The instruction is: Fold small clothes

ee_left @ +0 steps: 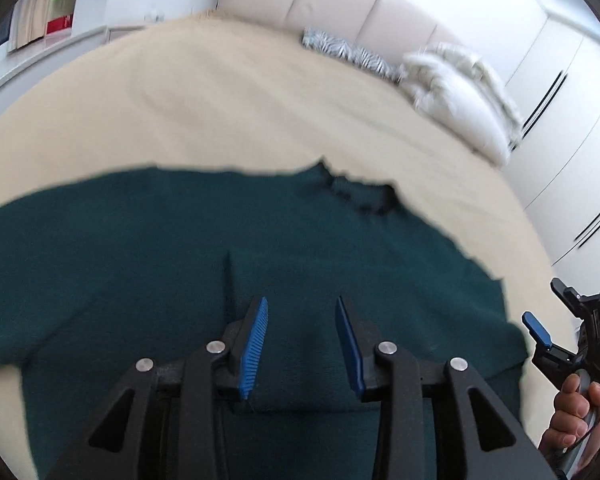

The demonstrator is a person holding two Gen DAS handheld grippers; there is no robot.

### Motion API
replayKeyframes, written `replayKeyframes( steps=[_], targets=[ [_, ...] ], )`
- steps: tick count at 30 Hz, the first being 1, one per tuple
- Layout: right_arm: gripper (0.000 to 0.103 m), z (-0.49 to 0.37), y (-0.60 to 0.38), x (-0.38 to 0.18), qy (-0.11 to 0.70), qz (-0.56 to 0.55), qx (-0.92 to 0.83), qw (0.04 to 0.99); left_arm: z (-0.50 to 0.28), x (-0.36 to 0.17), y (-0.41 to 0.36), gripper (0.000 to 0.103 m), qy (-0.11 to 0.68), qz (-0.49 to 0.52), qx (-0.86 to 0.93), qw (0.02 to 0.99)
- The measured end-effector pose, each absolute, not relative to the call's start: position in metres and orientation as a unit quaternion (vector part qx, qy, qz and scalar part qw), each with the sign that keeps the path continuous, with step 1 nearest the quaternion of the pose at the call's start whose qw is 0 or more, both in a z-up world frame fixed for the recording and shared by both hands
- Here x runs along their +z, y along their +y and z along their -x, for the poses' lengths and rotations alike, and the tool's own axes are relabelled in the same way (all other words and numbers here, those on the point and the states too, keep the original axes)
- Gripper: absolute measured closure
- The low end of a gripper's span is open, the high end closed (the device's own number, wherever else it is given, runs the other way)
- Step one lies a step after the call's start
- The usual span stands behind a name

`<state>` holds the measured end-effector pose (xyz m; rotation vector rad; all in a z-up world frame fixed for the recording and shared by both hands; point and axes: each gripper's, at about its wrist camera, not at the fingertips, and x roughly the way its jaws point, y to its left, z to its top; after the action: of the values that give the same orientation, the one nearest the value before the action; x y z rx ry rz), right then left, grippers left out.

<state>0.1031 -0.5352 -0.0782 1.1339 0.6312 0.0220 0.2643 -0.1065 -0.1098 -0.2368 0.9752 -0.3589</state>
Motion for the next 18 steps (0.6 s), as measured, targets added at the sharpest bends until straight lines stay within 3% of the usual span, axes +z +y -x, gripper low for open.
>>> replayKeyframes(
  steps=[1, 2, 3, 4, 6, 9, 11, 15, 18],
  targets=[
    [0.044, -0.108, -0.539, -0.095, 0.32, -0.526, -0.011, 0.788, -0.269, -0.12, -0.106, 0.07, 0.473, 0.113, -0.167, 0.858],
    [0.05, -0.107, -0.544, -0.117, 0.343, -0.533, -0.033, 0.773, -0.27, -0.125, -0.105, 0.075, 0.47, 0.111, -0.166, 0.86],
    [0.06, -0.1, -0.549, -0.127, 0.334, -0.543, -0.028, 0.77, -0.27, -0.127, -0.103, 0.081, 0.465, 0.107, -0.167, 0.863],
    [0.074, -0.091, -0.552, -0.131, 0.32, -0.543, -0.018, 0.777, -0.27, -0.127, -0.099, 0.081, 0.465, 0.113, -0.174, 0.861],
    [0.075, -0.07, -0.553, -0.132, 0.306, -0.541, 0.0, 0.783, -0.273, -0.128, -0.091, 0.081, 0.465, 0.127, -0.187, 0.856],
    [0.07, -0.062, -0.557, -0.115, 0.309, -0.529, -0.021, 0.79, -0.273, -0.132, -0.086, 0.081, 0.459, 0.143, -0.193, 0.855],
    [0.047, -0.066, -0.557, -0.092, 0.29, -0.51, -0.03, 0.809, -0.27, -0.136, -0.087, 0.081, 0.452, 0.141, -0.192, 0.86],
    [0.038, -0.094, -0.543, -0.068, 0.28, -0.481, 0.009, 0.831, -0.266, -0.138, -0.086, 0.081, 0.441, 0.142, -0.194, 0.865],
    [0.036, -0.123, -0.548, -0.104, 0.324, -0.496, -0.002, 0.806, -0.267, -0.139, -0.084, 0.081, 0.438, 0.151, -0.201, 0.863]
  ],
)
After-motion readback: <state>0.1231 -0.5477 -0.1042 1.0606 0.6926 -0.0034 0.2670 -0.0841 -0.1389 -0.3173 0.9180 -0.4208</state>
